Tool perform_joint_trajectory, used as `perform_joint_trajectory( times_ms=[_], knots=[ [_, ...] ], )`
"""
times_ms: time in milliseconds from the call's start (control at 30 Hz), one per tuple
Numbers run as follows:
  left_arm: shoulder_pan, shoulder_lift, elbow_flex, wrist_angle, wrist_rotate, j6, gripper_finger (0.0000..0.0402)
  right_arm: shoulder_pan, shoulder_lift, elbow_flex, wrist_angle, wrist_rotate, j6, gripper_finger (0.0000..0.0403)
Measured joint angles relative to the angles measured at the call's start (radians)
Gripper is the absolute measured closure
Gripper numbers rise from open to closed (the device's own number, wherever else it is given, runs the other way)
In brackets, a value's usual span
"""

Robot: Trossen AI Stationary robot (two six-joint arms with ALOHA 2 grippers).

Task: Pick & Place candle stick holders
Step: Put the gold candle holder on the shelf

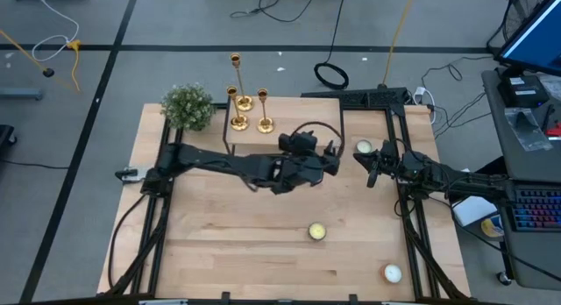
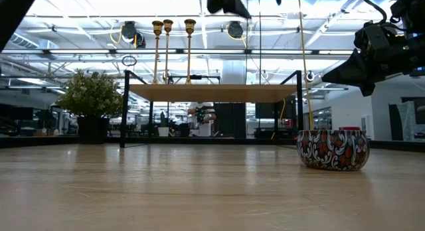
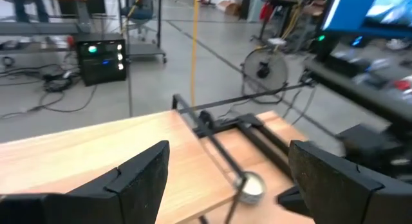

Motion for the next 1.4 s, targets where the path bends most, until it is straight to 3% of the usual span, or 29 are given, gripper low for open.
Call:
perform_joint_trajectory(
  times_ms=[167, 400, 733, 1000, 1400],
  knots=[
    [0.049, 0.052, 0.0, -0.003, 0.002, -0.007, 0.0106, 0.0, 0.0, 0.0, 0.0, 0.0, 0.0, 0.0399],
    [0.112, 0.067, 0.0, -0.023, 0.007, -0.019, 0.0187, 0.0, 0.0, 0.0, 0.0, 0.0, 0.0, 0.0399],
    [0.169, 0.074, 0.0, -0.284, 0.1, -0.194, 0.0287, 0.0, 0.0, 0.0, 0.0, 0.0, 0.0, 0.0399],
    [0.191, 0.086, 0.0, -0.342, 0.132, -0.2, 0.0323, 0.0, 0.0, 0.0, 0.0, 0.001, 0.0, 0.0399],
    [0.226, 0.086, -0.023, -0.511, 0.191, -0.361, 0.0369, 0.0, 0.0, 0.0, 0.0, 0.001, 0.0, 0.0399]
  ],
)
